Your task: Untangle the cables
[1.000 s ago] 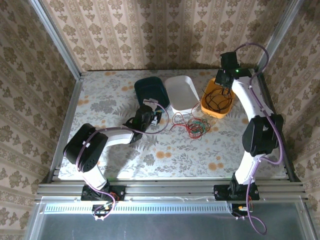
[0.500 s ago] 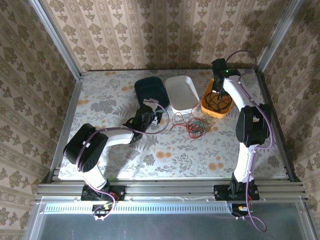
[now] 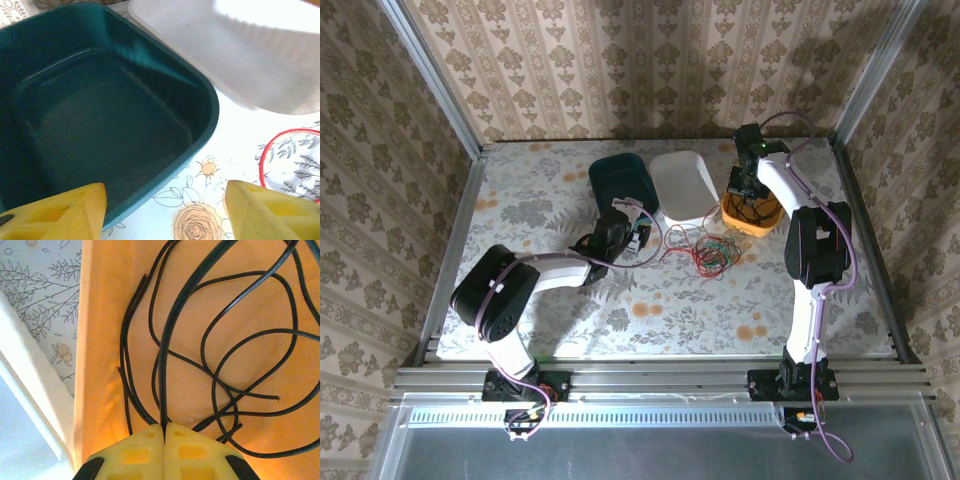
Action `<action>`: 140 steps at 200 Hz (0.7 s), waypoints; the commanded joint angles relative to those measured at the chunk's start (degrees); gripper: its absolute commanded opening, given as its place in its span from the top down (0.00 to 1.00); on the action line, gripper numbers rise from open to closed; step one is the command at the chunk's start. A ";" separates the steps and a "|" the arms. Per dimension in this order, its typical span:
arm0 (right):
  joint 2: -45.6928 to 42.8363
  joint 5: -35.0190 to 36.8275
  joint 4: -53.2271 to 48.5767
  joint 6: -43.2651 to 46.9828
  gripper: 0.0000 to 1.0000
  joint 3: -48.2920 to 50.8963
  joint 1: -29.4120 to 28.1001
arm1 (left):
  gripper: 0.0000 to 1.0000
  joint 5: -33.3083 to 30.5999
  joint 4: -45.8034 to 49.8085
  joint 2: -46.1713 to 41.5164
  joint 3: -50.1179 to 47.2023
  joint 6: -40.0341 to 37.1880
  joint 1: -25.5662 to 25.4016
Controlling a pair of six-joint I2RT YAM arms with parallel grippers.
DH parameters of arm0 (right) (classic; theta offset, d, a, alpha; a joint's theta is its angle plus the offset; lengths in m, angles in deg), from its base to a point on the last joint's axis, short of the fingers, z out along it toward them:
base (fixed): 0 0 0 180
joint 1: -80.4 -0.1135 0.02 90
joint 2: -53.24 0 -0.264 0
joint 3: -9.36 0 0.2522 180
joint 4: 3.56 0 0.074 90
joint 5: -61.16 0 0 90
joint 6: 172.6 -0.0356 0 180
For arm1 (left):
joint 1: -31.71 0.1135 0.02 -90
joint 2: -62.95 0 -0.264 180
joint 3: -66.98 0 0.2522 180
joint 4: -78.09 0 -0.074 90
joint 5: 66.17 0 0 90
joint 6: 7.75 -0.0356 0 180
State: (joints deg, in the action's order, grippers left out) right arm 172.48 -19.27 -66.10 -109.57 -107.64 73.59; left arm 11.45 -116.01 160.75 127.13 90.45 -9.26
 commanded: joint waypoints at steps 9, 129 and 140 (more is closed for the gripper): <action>0.57 -1.18 1.25 0.77 1.00 1.52 -0.13 | 0.34 1.12 -0.06 -0.41 0.83 -0.11 -0.79; -21.94 2.91 12.12 2.66 0.00 18.63 -3.55 | 0.35 13.36 -0.38 2.44 3.55 -8.15 -2.92; -26.29 1.19 13.06 5.01 0.00 23.97 -6.04 | 0.35 14.94 -0.04 3.30 4.26 -8.63 -3.29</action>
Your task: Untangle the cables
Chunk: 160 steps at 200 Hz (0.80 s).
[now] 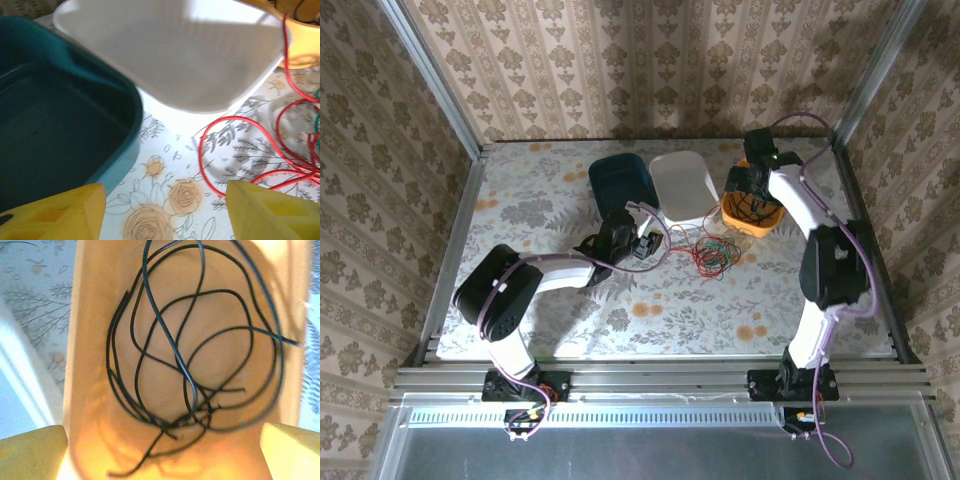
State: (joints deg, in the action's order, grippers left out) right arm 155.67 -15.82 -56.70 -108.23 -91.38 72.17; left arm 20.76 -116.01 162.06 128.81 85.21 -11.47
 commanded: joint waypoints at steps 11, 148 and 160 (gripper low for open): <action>-13.06 -4.89 3.55 5.72 0.00 12.84 -7.10 | 0.35 6.93 0.42 2.77 3.48 -3.59 -1.44; -12.19 -10.56 10.62 4.57 0.79 29.75 -10.77 | 0.36 19.68 9.49 14.62 18.26 -8.10 -5.46; -11.24 -10.43 10.59 4.50 0.85 28.99 -10.22 | 0.35 20.57 9.85 15.39 19.42 -7.90 -5.68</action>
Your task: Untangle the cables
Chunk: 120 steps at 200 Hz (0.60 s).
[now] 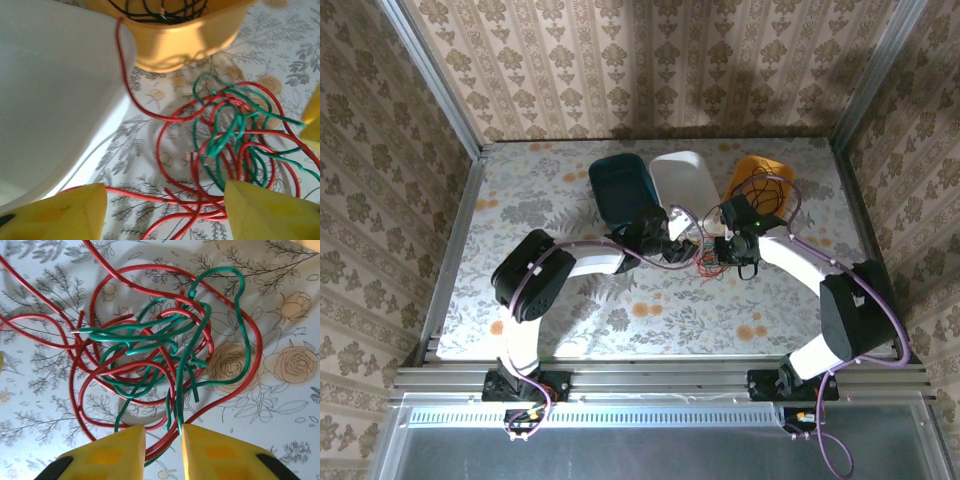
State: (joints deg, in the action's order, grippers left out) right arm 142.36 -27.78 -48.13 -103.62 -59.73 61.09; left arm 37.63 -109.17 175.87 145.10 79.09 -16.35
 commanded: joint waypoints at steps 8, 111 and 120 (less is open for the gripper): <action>2.20 1.28 2.23 -0.03 0.89 -2.85 1.25 | 0.35 4.63 3.21 2.11 3.78 -1.61 -0.88; 3.04 2.40 3.71 1.72 0.77 -3.36 4.14 | 0.36 6.81 4.31 6.40 10.07 -1.47 -1.34; 4.15 2.28 3.82 1.76 0.77 -4.01 4.28 | 0.36 6.85 4.49 6.73 10.49 -1.49 -1.42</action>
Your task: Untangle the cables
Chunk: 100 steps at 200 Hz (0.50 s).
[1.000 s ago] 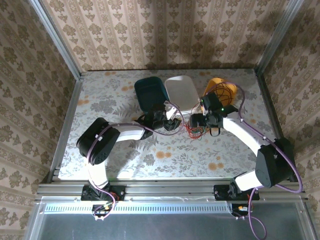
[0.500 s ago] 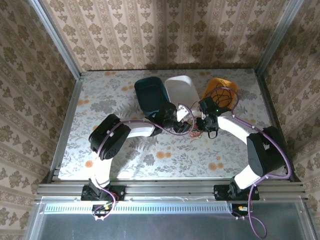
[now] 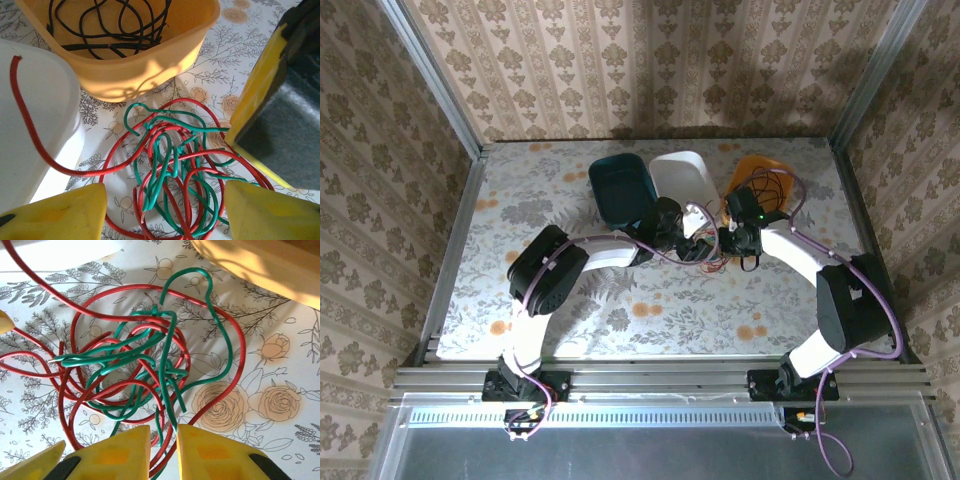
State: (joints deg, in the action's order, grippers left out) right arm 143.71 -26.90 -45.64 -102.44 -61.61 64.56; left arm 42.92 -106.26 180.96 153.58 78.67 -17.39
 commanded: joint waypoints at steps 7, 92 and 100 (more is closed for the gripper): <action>3.47 1.53 1.46 0.51 0.77 -2.50 0.84 | 0.36 1.65 1.71 1.84 2.25 -1.08 -0.40; 2.81 3.00 1.21 0.95 0.73 -3.27 2.12 | 0.36 1.36 1.78 2.83 2.31 -0.78 -0.99; 3.31 2.79 1.33 1.03 0.73 -3.27 2.12 | 0.36 1.39 1.81 2.92 2.39 -0.80 -1.00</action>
State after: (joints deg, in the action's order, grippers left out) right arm 147.25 -25.52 -44.46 -102.22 -63.66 66.22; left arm 43.18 -104.78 183.02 154.41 78.67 -17.92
